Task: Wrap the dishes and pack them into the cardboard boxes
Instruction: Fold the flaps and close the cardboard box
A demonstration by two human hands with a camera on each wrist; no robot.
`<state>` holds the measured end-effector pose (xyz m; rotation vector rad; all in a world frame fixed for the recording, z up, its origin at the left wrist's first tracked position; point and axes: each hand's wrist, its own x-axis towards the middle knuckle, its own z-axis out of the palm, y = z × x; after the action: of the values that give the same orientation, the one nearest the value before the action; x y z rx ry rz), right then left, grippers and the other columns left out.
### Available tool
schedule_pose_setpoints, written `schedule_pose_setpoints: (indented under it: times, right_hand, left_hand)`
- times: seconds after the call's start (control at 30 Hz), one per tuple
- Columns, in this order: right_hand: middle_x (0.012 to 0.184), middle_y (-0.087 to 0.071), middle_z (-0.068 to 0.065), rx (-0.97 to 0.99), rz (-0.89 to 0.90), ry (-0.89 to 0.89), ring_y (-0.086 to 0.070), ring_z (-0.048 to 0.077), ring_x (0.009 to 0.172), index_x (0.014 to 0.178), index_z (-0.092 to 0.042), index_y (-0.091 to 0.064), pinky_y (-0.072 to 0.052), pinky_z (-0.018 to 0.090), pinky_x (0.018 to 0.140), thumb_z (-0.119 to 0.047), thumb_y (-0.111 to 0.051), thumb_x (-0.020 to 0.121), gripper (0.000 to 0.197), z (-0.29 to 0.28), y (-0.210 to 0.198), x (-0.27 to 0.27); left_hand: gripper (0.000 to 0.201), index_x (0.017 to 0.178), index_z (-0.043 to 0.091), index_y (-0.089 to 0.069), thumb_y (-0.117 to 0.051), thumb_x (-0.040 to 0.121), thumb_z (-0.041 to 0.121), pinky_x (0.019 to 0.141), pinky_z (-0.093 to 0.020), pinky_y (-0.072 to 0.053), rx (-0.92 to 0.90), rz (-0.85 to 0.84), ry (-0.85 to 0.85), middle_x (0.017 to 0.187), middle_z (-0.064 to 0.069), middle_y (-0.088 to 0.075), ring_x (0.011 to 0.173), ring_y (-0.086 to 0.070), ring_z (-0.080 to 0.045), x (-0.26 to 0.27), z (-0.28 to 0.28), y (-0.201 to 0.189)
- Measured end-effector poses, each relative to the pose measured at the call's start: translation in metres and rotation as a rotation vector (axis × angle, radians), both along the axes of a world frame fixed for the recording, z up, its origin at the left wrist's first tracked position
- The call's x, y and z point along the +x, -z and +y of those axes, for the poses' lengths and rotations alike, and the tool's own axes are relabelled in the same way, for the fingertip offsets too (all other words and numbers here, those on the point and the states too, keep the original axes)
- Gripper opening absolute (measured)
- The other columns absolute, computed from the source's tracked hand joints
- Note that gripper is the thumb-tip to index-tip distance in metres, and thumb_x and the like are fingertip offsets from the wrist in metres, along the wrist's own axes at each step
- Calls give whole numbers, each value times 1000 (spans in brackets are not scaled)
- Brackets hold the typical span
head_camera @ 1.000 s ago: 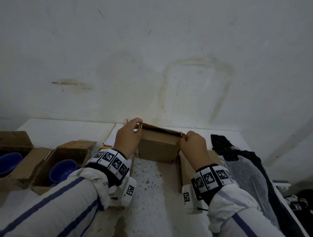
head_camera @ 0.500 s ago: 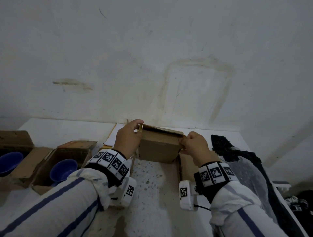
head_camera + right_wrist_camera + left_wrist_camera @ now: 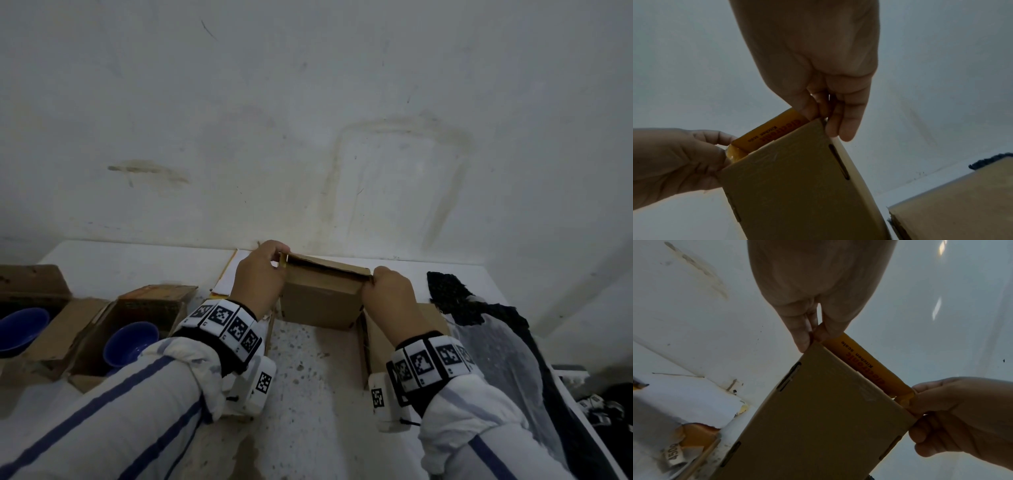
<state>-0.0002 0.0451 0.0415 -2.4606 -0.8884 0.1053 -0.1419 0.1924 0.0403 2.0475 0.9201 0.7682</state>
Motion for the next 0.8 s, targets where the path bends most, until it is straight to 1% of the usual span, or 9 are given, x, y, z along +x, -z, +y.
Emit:
schedule_pose_setpoints:
  times: [0.07,0.17,0.3,0.53,0.57,0.63,0.7,0.73,0.8]
  right_hand:
    - [62,-33,-1,-8,29,-7,-42,22,71,59,-16,-26,-22,19,48,-2,-46,86,37,-1,-2,1]
    - [62,-33,-1,2,62,-12,-41,22,72,59,-16,-25,-22,20,48,-3,-46,86,36,-2,-5,-1]
    - [62,-34,0,13,81,-7,-40,22,69,60,-15,-26,-23,21,48,-2,-46,86,35,-2,-6,-1]
    - [61,-35,0,14,121,6,-34,13,56,60,-15,-26,-21,22,48,-3,-46,86,35,-1,-8,2]
    - [61,-36,1,15,134,6,-36,14,56,60,-15,-26,-23,22,48,-4,-46,86,35,-1,-8,3]
    - [65,-43,5,30,187,9,-52,25,65,60,-15,-28,-37,26,54,-7,-49,86,34,-1,-8,7]
    - [74,-50,11,45,246,0,-62,34,81,61,-15,-31,-50,36,72,-11,-52,88,34,-3,-9,11]
    - [76,-52,12,45,260,-12,-63,36,86,62,-15,-32,-53,41,79,-13,-54,88,34,-4,-10,11]
    - [76,-52,11,30,247,-36,-63,36,87,61,-16,-32,-53,43,82,-14,-54,88,35,-5,-11,11]
  left_hand:
    - [31,103,23,-60,-52,84,-1,66,-20,-41,11,10,7,98,6,-57,87,-57,-16,0,0,1]
    - [28,106,24,-58,-53,86,3,69,-23,-40,38,32,14,100,3,-58,88,-57,-17,1,1,4]
    - [22,105,21,-59,-51,90,7,69,-24,-40,94,32,9,96,4,-56,86,-56,-18,2,2,4]
    - [25,103,19,-61,-48,91,2,69,-25,-39,84,42,-16,95,3,-57,88,-54,-17,3,3,3]
    - [25,103,19,-61,-48,91,1,68,-24,-39,86,48,-19,96,2,-58,87,-54,-16,4,3,3]
    - [27,104,20,-62,-48,91,0,69,-22,-38,87,48,-23,100,0,-61,87,-54,-15,4,4,4]
    - [27,109,20,-63,-48,93,4,74,-20,-39,100,48,-14,107,-1,-64,91,-55,-14,3,5,6]
    - [28,114,21,-63,-49,94,7,79,-19,-39,113,53,-8,112,-1,-65,95,-57,-15,2,4,7]
    - [33,125,21,-59,-48,95,11,85,-15,-36,120,66,11,121,-2,-64,105,-59,-17,-3,2,10]
